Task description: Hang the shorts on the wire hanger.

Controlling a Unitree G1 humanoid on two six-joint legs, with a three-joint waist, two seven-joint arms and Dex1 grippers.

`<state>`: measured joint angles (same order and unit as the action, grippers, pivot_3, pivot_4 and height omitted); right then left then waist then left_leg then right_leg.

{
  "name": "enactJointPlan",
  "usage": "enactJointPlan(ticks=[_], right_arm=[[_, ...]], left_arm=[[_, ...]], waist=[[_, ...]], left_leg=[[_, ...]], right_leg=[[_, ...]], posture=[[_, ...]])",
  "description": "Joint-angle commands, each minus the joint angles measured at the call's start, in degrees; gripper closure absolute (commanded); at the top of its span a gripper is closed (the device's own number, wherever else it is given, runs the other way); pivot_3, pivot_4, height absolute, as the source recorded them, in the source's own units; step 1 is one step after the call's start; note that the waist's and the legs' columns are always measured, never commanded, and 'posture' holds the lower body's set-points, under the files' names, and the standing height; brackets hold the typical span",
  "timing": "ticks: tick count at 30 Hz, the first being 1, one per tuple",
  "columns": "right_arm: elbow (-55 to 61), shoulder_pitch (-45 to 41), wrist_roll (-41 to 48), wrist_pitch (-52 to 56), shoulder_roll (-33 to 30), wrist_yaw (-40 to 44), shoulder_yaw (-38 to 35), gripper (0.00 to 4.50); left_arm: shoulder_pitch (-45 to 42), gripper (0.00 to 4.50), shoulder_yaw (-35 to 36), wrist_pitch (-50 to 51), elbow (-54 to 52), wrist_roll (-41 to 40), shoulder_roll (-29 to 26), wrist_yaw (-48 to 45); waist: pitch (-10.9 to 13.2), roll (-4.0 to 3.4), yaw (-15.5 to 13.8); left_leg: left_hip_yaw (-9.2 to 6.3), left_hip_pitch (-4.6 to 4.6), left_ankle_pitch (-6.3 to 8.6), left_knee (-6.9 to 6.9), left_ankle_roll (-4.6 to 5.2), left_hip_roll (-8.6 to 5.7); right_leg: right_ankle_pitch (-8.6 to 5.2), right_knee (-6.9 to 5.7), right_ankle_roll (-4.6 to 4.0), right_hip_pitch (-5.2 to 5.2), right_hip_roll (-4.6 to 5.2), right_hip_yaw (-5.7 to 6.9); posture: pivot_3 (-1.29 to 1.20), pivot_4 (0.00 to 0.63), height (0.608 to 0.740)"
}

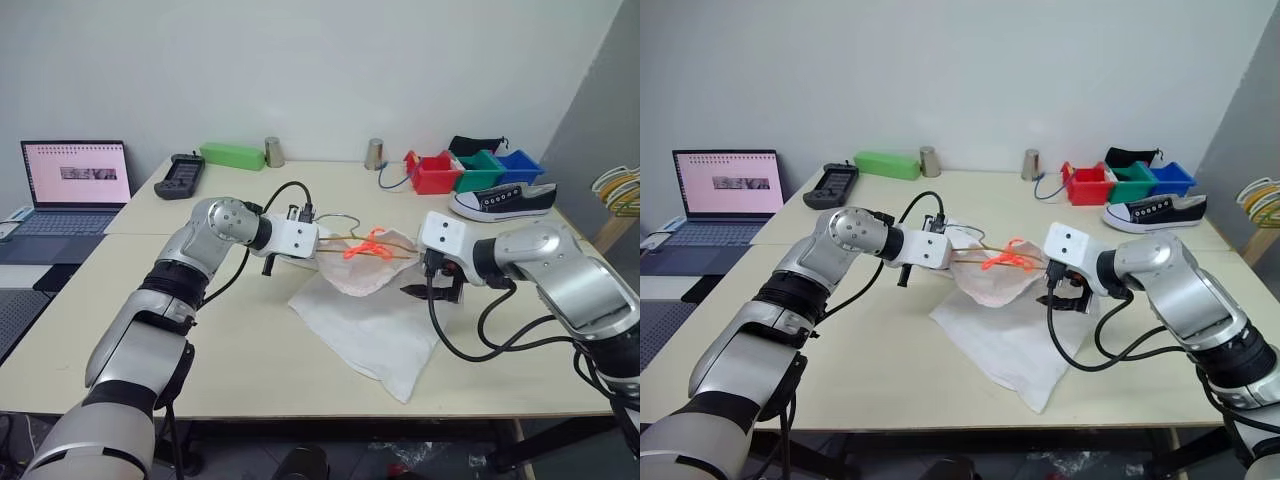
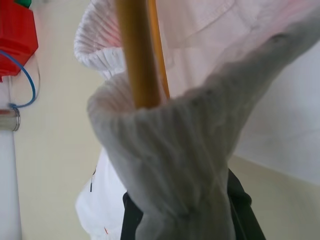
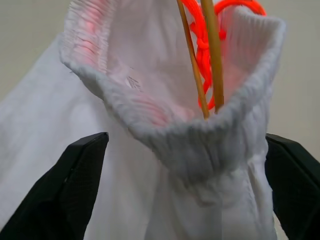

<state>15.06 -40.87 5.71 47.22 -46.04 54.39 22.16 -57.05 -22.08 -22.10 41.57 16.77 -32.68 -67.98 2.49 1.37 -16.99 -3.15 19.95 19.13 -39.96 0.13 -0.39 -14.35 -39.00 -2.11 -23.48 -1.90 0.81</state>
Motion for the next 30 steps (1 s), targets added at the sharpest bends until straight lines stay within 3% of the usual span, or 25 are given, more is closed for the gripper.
enactJointPlan(ticks=[1, 8, 11, 27, 30], right_arm=[[-5.27, -2.82, -5.60, -5.53, 0.07, -1.59, 2.26, 0.03], [-10.89, -3.64, -11.33, -13.04, 0.92, -0.44, 5.21, 0.03], [-11.82, -3.81, -11.51, -14.31, 1.52, 0.47, 4.35, 0.54], [-14.07, -2.46, -12.72, -17.23, 1.58, 2.22, 2.37, 4.28], [-13.82, -2.27, -12.72, -16.56, 1.92, 1.72, 1.94, 4.47]], left_arm=[[-1.14, 4.46, 1.46, -1.06, -4.68, -2.41, -0.13, -0.85], [-0.84, 4.46, 1.52, -0.97, -5.60, -1.66, -0.79, -0.25], [-0.74, 4.46, 1.59, -0.88, -5.57, -1.51, -1.18, 0.13], [-2.07, 4.46, 1.31, -1.48, -3.80, -1.04, -1.52, 2.80], [-2.52, 4.46, 1.10, -2.61, -2.97, -0.73, -1.44, 3.55]], waist=[[0.00, 0.00, -0.01], [0.00, 0.00, -0.12], [0.00, 0.00, -0.18], [0.00, 0.00, -0.25], [0.00, 0.00, -0.23]], left_leg=[[0.00, 0.01, 0.00, 0.00, 0.00, -0.01], [0.00, 0.01, 0.00, 0.01, 0.00, -0.01], [0.00, 0.01, 0.00, 0.00, 0.00, -0.01], [-0.02, 0.01, 0.00, 0.00, 0.00, 0.00], [-0.02, 0.02, 0.00, 0.00, 0.00, -0.01]], right_leg=[[0.00, 0.00, 0.00, -0.01, 0.00, 0.00], [0.00, 0.01, 0.00, -0.01, 0.00, 0.00], [0.00, 0.00, 0.00, -0.01, 0.00, -0.01], [0.00, 0.00, 0.00, -0.01, 0.03, -0.01], [0.00, 0.00, 0.00, -0.01, 0.03, -0.01]], posture=[[0.33, 0.000, 0.740], [0.36, 0.000, 0.740], [0.36, 0.000, 0.740], [0.36, 0.000, 0.740], [0.36, 0.000, 0.740]])
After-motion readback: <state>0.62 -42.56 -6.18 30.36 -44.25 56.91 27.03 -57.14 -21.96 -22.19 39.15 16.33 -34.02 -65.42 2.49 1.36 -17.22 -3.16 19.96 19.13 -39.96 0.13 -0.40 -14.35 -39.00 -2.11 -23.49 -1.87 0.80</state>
